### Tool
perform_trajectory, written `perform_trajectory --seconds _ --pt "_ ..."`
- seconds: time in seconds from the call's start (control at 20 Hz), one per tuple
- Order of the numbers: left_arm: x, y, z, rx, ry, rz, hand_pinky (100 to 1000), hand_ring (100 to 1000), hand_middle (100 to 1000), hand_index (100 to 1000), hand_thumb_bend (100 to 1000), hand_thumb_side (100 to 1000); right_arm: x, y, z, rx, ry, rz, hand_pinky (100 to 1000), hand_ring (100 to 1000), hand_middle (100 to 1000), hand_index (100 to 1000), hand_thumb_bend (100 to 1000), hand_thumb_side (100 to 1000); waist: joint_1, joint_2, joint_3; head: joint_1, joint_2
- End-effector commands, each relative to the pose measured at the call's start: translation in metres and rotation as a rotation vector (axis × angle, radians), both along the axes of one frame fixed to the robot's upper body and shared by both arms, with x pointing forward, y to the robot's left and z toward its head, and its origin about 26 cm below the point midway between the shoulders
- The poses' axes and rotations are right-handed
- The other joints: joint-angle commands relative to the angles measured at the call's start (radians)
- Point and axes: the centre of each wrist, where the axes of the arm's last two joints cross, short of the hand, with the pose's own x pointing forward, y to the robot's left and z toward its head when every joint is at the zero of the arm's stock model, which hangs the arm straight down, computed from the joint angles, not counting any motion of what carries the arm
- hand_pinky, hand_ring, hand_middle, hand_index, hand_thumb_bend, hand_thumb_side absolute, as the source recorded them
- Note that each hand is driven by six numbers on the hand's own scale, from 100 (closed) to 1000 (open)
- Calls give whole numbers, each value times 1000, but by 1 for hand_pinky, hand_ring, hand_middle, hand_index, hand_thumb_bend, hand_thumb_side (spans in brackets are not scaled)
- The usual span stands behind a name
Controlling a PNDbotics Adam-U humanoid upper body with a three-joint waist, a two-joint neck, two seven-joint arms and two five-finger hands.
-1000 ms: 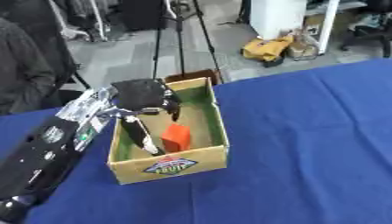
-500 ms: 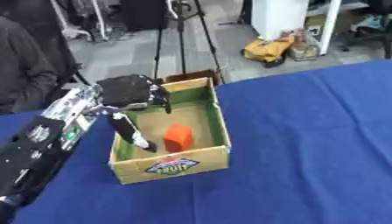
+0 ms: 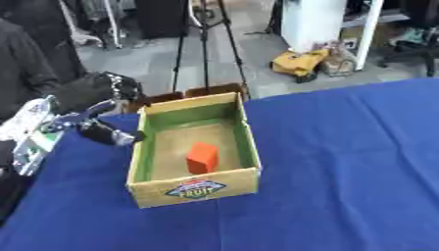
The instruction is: Pick up objects on the table and place them in the box.
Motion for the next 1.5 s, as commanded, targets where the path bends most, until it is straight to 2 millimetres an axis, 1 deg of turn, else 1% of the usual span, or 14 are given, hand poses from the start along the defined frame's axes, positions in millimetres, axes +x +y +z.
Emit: perform_trajectory --seconds 0.05,0.1,0.15,0.2,0.4,0.5,0.55,0.6,0.65,0.75,0.9,1.15,1.4,1.5 --pt "-19 8 12 -75 -99 -6 504 495 527 705 418 516 -1 -8 8 -6 -26 -15 834 737 534 821 100 641 -14 -27 22 -26 -15" --pt "-22 6 6 -102 -102 -15 502 494 528 707 419 550 -2 -8 8 -5 -29 -16 834 737 535 821 100 637 -17 -27 31 -30 -17" --pt "-24 3 -2 -134 -102 -26 501 494 530 709 506 611 -2 -9 9 -3 -32 -18 834 737 535 821 100 639 -22 -27 43 -35 -19" --pt "-26 -1 -11 -167 -101 -40 498 494 532 711 428 575 -2 -10 9 -2 -34 -21 834 737 535 821 100 636 -27 -27 55 -41 -21" --pt "-33 -18 -50 -316 -75 -90 491 493 535 716 449 632 -4 -13 9 -1 -35 -33 834 737 535 821 100 634 -36 -29 94 -57 -16" --pt "-36 -24 -74 -403 -50 -105 490 494 539 719 457 653 -4 -15 9 -3 -34 -37 834 737 535 821 100 632 -37 -32 107 -57 -1" --pt "-53 -22 -107 -497 -1 -136 491 497 542 723 460 662 -4 -14 8 -4 -28 -33 834 737 535 822 100 633 -37 -40 103 -47 14" --pt "-80 -22 -131 -630 51 -196 492 501 547 726 463 676 -4 -12 7 -6 -20 -23 835 737 535 822 100 634 -37 -49 96 -35 26" --pt "-101 -23 -136 -773 111 -249 493 503 552 729 466 687 -4 -11 5 -6 -13 -18 835 738 535 822 100 635 -39 -55 95 -30 37" --pt "-123 -18 -123 -1009 255 -343 491 504 555 732 470 697 -5 -12 3 -8 -4 -15 835 738 536 822 100 633 -42 -62 101 -29 49" --pt "-135 -5 -110 -1159 407 -429 489 509 562 736 483 717 -6 -14 1 -5 1 -22 835 738 536 822 100 632 -49 -68 111 -35 59" --pt "-137 0 -112 -1216 479 -458 489 513 570 742 497 724 -7 -14 0 3 2 -25 835 738 536 822 100 631 -60 -72 121 -50 71" --pt "-136 1 -113 -1224 486 -459 489 513 570 742 497 724 -7 -14 -1 5 4 -25 835 738 536 822 100 631 -61 -73 122 -52 72" --pt "-135 0 -118 -1244 497 -452 489 514 573 745 512 739 -7 -13 -1 6 5 -23 835 738 536 821 100 630 -65 -75 129 -52 89"
